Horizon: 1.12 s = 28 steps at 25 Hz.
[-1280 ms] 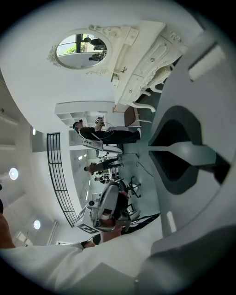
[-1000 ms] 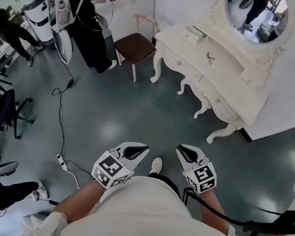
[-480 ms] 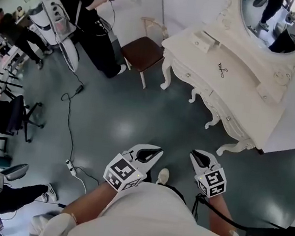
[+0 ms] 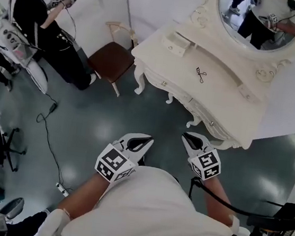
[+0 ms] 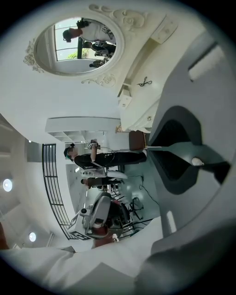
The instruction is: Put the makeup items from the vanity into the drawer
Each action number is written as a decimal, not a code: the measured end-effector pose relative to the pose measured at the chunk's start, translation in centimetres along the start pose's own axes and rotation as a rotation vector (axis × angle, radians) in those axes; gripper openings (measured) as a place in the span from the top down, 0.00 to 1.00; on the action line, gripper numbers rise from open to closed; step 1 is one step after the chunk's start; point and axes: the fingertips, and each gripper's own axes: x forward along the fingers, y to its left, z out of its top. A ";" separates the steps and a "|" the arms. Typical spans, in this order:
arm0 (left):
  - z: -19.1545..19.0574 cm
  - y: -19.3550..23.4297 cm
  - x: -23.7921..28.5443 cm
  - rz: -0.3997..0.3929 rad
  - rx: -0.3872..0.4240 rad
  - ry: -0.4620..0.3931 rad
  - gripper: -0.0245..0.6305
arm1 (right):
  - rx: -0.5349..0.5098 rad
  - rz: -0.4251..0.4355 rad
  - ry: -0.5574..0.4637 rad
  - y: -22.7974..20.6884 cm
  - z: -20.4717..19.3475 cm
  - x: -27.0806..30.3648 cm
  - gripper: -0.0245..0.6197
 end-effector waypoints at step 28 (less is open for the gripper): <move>11.5 24.2 11.6 0.019 -0.043 0.032 0.96 | 0.072 -0.320 0.245 -35.8 0.9 20.9 0.82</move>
